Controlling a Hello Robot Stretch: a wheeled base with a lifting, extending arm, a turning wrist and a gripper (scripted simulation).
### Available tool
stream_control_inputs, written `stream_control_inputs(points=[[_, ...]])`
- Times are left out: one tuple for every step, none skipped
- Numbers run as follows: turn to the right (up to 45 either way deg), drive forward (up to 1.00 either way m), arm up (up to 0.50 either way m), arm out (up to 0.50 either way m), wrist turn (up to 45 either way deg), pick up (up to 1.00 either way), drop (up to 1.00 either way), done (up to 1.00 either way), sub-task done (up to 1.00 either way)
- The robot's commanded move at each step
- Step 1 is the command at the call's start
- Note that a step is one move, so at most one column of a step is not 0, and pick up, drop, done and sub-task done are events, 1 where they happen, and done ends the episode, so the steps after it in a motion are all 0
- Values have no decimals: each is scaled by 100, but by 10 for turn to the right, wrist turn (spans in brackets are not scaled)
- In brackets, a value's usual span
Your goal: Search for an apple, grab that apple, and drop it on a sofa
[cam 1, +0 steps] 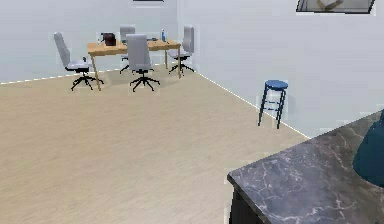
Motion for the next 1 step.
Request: stream_control_inputs(points=[[0,0,0,0,-450,0,0,0,0]])
